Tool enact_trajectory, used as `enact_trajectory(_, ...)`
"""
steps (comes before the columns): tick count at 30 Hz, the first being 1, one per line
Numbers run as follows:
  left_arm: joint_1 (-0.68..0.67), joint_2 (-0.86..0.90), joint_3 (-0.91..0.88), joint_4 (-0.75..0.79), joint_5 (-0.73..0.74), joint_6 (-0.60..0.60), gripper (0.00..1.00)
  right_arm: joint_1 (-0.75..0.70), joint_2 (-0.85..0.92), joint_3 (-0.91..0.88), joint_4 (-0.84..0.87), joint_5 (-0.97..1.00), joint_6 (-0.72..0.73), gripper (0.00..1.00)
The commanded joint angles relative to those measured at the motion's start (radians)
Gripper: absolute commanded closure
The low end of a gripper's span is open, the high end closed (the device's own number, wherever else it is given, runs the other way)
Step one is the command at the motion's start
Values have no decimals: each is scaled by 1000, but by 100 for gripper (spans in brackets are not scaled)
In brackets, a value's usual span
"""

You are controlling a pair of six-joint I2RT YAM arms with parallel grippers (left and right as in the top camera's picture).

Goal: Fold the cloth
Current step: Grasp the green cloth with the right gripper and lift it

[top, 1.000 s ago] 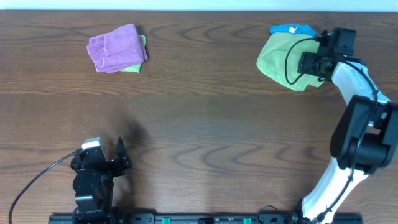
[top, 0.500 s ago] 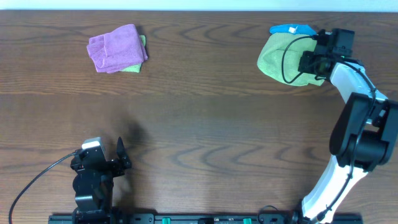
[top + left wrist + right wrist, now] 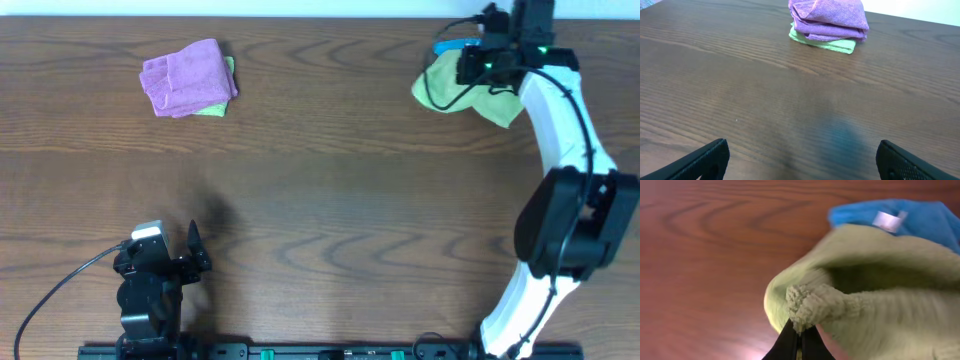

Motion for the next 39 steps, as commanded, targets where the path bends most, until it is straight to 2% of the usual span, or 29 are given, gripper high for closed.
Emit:
enact_trajectory(1,-3,-6,-18,-4,-10,-11,5,67,-125,26,-36,34,-29,98)
enact_trajectory(9,-3,-6,-18,-4,-10,-11,5,253,-315,26,-204,73,-24,98)
enact_trajectory(14,-3,-6,-18,-4,-10,-11,5,436,-363,26,-312,145,56,98)
enact_trajectory(17,-3,-6,-18,-4,-10,-11,5,559,-369,26,-323,176,110,99)
enact_trajectory(21,-3,-6,-18,-4,-11,-11,5,713,-371,27,-320,338,182,99)
enact_trajectory(24,-3,-6,-18,-4,-10,-11,5,778,-371,31,-320,373,206,98)
enact_trajectory(27,-3,-6,-18,-4,-11,-11,5,785,-371,31,-321,375,242,98)
enact_trajectory(31,-3,-6,-18,-4,-11,-11,5,755,-371,31,-272,352,209,98)
enact_trajectory(35,-3,-6,-18,-4,-10,-11,5,712,-371,31,-171,212,137,98)
enact_trajectory(39,-3,-6,-18,-4,-11,-11,5,617,-369,31,-166,25,81,98)
